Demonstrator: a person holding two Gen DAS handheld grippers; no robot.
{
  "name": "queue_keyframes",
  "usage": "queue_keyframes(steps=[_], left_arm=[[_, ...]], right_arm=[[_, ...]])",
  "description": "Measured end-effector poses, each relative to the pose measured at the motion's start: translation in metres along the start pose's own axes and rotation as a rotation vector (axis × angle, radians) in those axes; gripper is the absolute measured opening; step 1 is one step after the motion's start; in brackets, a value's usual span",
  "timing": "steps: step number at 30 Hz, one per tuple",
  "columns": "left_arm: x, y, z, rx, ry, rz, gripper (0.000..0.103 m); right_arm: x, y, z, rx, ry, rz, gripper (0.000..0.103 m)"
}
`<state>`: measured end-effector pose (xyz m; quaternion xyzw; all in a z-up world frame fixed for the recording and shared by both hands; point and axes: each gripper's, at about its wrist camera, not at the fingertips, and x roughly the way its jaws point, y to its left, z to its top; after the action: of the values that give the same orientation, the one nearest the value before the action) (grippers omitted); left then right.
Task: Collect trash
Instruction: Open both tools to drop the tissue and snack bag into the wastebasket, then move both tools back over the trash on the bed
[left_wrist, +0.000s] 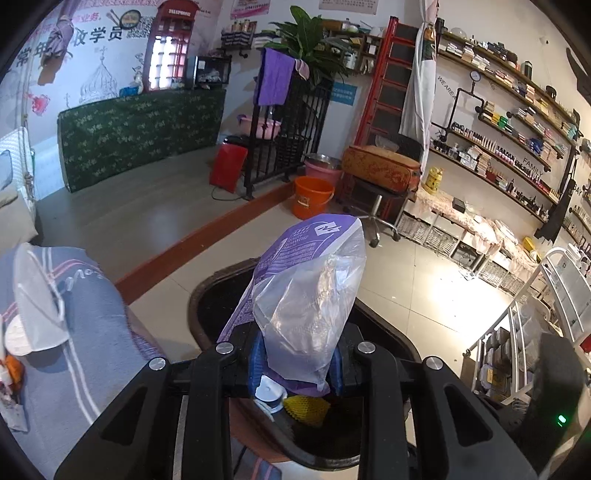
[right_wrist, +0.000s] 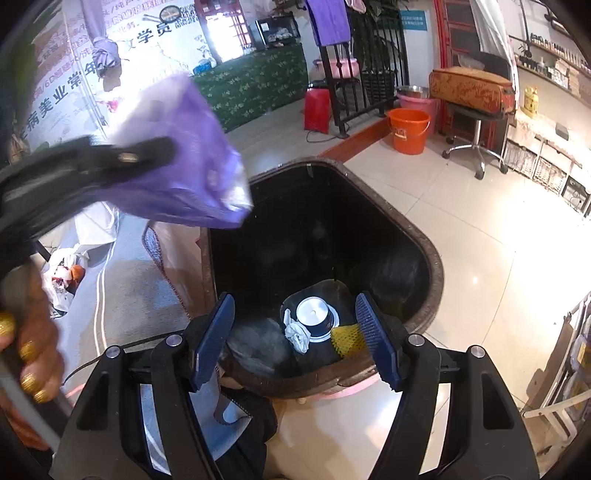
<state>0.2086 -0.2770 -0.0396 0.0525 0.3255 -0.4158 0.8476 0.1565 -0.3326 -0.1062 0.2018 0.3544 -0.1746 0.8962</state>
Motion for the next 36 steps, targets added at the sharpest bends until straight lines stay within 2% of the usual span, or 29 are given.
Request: queue_keyframes(steps=[4, 7, 13, 16, 18, 21, 22, 28, 32, 36], left_arm=[[0.021, -0.004, 0.001, -0.005, 0.052, -0.023, 0.028], [0.033, -0.009, 0.003, 0.016, 0.079, -0.015, 0.028], [0.051, -0.001, 0.0, -0.003, 0.151, -0.04, 0.028], [0.061, -0.002, -0.001, 0.009, 0.2, -0.026, 0.03], [0.066, -0.004, -0.002, 0.012, 0.232, -0.016, 0.037], [0.066, -0.003, -0.002, 0.003, 0.224, -0.007, 0.066], [0.065, -0.001, -0.001, -0.01, 0.22, -0.013, 0.072], [0.069, 0.004, 0.001, -0.021, 0.238, -0.005, 0.084], [0.06, 0.01, 0.003, -0.033, 0.238, 0.008, 0.084], [0.043, 0.018, 0.008, -0.04, 0.205, 0.072, 0.09]], right_arm=[[-0.009, 0.001, -0.003, -0.016, -0.02, 0.006, 0.068], [-0.01, -0.002, -0.006, -0.027, -0.002, -0.005, 0.068], [-0.013, -0.012, -0.014, -0.003, 0.013, -0.032, 0.068], [-0.017, -0.015, -0.016, 0.015, 0.007, -0.042, 0.068], [-0.017, -0.017, -0.015, 0.022, 0.007, -0.047, 0.068], [-0.02, -0.018, -0.014, 0.035, -0.006, -0.047, 0.068], [-0.02, -0.019, -0.012, 0.039, -0.01, -0.047, 0.068], [-0.023, -0.023, -0.012, 0.049, -0.023, -0.048, 0.068], [-0.024, -0.022, -0.012, 0.048, -0.026, -0.052, 0.068], [-0.024, -0.023, -0.009, 0.049, -0.03, -0.059, 0.069]])
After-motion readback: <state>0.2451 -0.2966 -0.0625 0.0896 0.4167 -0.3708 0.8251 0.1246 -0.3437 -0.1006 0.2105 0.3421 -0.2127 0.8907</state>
